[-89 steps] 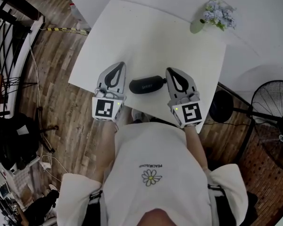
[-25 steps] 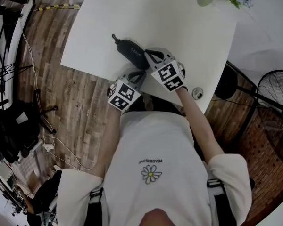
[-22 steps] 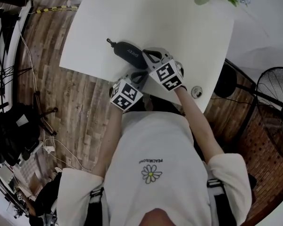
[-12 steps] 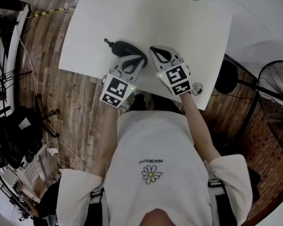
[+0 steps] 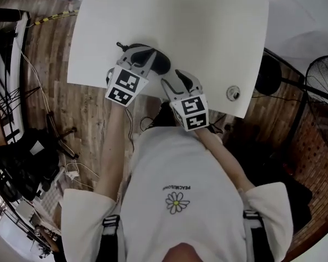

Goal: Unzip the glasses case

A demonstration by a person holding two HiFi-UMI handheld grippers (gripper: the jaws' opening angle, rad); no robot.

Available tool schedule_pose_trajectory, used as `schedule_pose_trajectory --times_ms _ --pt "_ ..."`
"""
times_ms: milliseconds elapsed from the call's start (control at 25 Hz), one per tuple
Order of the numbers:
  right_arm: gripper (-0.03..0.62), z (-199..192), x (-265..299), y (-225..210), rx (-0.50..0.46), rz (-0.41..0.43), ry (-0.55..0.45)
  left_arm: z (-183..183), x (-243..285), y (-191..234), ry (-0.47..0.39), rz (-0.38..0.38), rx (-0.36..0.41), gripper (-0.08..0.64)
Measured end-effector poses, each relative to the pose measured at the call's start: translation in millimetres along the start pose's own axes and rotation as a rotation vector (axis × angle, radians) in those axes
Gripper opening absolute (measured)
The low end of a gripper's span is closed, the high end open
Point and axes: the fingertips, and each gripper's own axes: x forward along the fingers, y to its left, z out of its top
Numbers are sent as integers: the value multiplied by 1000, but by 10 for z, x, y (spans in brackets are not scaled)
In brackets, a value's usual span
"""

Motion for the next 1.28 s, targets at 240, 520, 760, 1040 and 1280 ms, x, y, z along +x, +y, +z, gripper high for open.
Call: schedule_pose_trajectory --times_ms 240,520,760,1040,1280 --pt "181 -170 242 122 78 -116 43 -78 102 -64 13 -26 51 15" --pt "140 -209 406 118 147 -211 68 -86 121 -22 11 -14 57 14" --pt "75 -214 468 153 225 -227 80 -91 93 -24 1 -6 38 14" --pt "29 -219 495 128 222 -233 75 -94 119 -25 -10 0 37 14" --pt "8 -255 450 124 186 -217 96 -103 105 -33 -15 7 39 14"
